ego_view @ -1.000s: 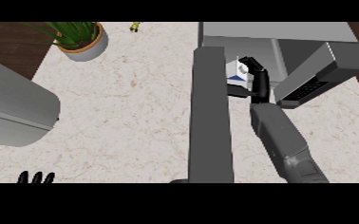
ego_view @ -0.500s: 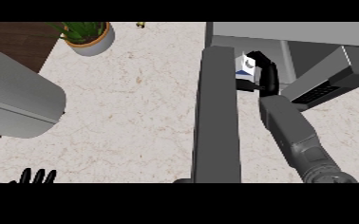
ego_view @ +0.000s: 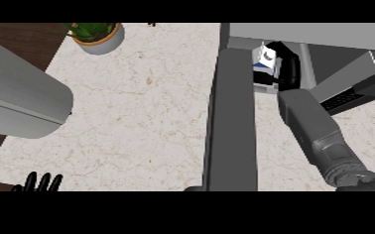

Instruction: Pick up the milk, place it into the microwave and close the microwave

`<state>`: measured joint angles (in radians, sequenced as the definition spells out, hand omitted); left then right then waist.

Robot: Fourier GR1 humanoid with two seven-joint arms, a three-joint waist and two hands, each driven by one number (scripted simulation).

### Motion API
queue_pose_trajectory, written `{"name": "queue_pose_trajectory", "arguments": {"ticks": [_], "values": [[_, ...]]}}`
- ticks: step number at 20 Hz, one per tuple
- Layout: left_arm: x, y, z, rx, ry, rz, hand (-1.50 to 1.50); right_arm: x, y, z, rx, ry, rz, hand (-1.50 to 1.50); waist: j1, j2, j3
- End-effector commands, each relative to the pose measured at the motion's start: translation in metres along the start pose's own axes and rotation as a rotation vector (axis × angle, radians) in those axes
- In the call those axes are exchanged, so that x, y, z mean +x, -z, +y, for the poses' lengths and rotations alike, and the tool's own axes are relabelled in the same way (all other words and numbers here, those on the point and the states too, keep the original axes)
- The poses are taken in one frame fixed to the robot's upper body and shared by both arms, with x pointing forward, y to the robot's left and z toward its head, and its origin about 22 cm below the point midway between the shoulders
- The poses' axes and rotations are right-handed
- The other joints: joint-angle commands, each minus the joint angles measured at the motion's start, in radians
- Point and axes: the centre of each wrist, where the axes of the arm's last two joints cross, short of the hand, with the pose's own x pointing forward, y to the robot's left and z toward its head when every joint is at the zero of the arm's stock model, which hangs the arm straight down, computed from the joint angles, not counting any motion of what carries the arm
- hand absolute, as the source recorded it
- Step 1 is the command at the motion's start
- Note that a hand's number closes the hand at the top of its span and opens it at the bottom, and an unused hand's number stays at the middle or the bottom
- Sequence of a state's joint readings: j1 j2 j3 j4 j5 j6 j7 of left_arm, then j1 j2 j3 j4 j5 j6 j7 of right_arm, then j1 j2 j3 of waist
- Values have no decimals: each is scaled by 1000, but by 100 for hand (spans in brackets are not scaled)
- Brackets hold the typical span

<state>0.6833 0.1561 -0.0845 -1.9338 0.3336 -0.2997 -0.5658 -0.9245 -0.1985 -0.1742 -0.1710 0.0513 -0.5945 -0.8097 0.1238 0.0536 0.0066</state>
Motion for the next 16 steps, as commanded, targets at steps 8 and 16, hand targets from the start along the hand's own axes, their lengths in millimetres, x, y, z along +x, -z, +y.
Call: {"name": "queue_pose_trajectory", "arguments": {"ticks": [8, 16], "values": [[-2, 5, 6, -29, 8, 10, -150, 15, 25, -8, -205, -147, -86, 150, 24, 13, -1], [-4, 12, 4, -28, -4, 3, -150, 13, 26, -12, -272, -205, -69, 150, 32, 23, 1]]}}
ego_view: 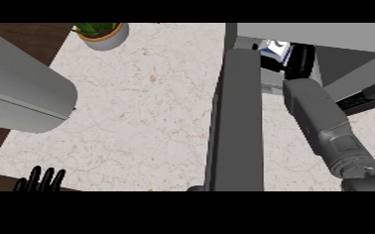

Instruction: Pick up the milk, place it into the microwave and close the microwave

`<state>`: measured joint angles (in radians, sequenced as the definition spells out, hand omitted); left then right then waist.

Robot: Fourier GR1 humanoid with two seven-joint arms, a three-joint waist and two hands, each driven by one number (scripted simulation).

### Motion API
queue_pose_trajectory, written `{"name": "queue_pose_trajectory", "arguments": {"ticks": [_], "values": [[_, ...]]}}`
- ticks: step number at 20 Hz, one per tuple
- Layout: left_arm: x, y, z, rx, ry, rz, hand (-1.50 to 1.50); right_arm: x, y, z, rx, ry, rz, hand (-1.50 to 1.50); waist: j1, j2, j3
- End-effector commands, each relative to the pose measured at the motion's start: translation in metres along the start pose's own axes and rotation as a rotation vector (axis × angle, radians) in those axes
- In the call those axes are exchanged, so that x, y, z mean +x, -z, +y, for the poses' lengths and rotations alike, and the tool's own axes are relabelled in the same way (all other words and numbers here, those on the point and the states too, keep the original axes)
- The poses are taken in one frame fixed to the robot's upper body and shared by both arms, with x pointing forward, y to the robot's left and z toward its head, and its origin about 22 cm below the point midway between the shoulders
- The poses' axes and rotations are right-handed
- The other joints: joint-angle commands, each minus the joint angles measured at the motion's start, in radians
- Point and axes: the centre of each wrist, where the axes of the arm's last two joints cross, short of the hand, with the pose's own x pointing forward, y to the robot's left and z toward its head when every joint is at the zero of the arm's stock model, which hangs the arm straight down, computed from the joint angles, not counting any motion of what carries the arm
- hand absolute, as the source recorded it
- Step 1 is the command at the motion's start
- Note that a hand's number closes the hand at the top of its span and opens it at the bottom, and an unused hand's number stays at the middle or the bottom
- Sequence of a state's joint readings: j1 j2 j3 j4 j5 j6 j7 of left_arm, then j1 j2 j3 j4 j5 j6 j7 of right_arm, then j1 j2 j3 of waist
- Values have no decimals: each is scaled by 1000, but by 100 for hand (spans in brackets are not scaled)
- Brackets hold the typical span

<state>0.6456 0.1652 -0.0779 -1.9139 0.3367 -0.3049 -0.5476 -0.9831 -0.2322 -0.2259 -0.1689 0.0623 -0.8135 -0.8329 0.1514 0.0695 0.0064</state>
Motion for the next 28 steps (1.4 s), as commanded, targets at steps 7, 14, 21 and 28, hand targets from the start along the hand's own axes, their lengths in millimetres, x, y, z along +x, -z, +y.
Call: {"name": "queue_pose_trajectory", "arguments": {"ticks": [7, 14, 21, 28], "values": [[-3, 9, -2, -39, -2, -18, -150, -71, -47, -44, -101, -529, 228, -150, 36, 29, -11], [-4, 16, 5, -51, 37, -1, -150, -24, -34, 0, 174, -355, 18, -150, 45, 7, 3], [-12, 20, 1, -38, 22, 1, -150, 3, -36, 25, 276, -258, -7, -150, 38, 8, 2], [-10, 17, 7, -42, 28, -10, -150, 20, -45, 42, 344, -102, 23, -150, 18, 0, 3]]}}
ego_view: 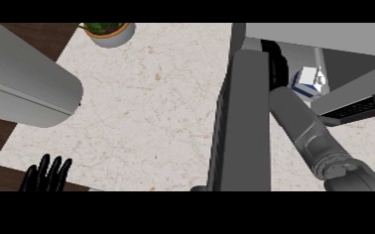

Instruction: Pick up the milk, place it into the microwave and close the microwave

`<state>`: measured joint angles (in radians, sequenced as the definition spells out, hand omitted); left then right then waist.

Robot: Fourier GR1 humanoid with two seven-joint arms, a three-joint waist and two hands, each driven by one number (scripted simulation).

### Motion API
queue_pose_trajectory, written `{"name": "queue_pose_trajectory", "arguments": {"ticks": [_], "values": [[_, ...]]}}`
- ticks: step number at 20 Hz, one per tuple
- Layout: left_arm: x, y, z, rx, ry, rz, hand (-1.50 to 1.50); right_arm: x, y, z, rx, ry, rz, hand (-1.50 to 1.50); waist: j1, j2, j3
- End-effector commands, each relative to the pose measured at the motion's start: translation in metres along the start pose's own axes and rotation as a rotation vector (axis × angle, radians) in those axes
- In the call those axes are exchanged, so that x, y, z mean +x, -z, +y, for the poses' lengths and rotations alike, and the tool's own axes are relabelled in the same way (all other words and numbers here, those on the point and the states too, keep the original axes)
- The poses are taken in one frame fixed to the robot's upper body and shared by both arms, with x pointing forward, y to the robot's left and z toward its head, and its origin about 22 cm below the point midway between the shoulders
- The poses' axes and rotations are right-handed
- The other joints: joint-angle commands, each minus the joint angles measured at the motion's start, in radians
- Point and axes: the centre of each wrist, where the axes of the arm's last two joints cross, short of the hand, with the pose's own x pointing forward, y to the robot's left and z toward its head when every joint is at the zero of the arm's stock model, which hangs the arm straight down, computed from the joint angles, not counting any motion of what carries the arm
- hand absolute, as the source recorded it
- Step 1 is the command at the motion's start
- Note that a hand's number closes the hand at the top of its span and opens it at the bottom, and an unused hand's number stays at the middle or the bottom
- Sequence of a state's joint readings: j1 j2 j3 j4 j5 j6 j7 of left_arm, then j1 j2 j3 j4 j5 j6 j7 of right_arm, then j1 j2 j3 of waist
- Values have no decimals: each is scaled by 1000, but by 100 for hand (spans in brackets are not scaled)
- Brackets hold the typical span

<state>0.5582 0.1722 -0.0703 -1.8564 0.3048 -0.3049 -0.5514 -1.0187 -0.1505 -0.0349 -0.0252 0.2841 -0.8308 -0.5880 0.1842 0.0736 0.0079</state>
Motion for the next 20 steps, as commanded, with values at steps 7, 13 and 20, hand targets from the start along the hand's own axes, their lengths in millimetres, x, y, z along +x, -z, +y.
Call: {"name": "queue_pose_trajectory", "arguments": {"ticks": [7, 13, 20], "values": [[7, -5, 1, 16, 6, -9, -150, 18, -10, 18, 26, 341, -4, -150, -48, -20, 1], [12, -11, 0, -2, 7, -6, -150, -11, -39, 22, 75, 545, 15, -150, -81, -33, -1], [-2, -28, 0, 40, 5, 20, -150, -35, -66, 25, 109, 659, 34, -150, -112, -47, -4]]}}
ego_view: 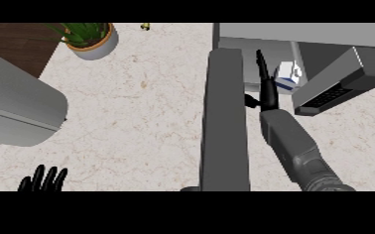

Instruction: Pick up the milk, place it into the microwave and close the microwave

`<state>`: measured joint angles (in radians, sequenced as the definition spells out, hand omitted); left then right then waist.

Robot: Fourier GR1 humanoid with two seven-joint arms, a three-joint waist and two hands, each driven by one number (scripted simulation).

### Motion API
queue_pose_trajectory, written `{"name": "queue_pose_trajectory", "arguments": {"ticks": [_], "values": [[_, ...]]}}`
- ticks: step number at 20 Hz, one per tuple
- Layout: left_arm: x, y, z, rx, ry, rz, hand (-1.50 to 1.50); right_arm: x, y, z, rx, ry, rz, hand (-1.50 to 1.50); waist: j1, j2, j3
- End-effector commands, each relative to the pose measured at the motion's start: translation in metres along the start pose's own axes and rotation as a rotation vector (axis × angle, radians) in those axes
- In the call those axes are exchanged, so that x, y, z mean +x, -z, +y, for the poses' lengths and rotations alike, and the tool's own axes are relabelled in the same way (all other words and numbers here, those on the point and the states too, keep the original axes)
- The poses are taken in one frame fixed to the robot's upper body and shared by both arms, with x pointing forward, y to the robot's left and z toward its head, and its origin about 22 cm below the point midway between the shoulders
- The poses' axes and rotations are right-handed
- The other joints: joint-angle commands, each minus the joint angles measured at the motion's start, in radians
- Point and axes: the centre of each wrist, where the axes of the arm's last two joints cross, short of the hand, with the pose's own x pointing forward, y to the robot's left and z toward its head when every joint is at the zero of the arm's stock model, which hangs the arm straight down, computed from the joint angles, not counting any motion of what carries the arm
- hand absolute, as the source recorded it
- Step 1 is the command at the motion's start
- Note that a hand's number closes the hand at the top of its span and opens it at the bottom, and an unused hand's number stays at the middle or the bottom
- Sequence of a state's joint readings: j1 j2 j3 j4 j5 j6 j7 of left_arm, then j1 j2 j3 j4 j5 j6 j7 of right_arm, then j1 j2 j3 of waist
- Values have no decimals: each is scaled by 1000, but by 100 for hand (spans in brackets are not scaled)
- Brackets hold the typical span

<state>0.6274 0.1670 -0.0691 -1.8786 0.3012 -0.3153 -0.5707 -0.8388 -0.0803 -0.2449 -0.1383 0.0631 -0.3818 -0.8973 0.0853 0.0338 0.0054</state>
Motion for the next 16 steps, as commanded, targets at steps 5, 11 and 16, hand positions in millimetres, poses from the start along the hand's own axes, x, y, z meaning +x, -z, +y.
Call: {"name": "queue_pose_trajectory", "arguments": {"ticks": [5, 11, 16], "values": [[4, -9, -6, 11, 14, 21, -150, -31, -39, -21, 9, 91, -36, -150, -38, -17, -2], [8, -3, -17, 1, 24, 30, -150, -53, -82, -22, 66, 196, -21, -150, -57, -24, -3], [-14, -25, -14, -56, 31, 89, -150, -57, -82, -41, 145, 248, -11, -150, -73, -33, -5]]}}
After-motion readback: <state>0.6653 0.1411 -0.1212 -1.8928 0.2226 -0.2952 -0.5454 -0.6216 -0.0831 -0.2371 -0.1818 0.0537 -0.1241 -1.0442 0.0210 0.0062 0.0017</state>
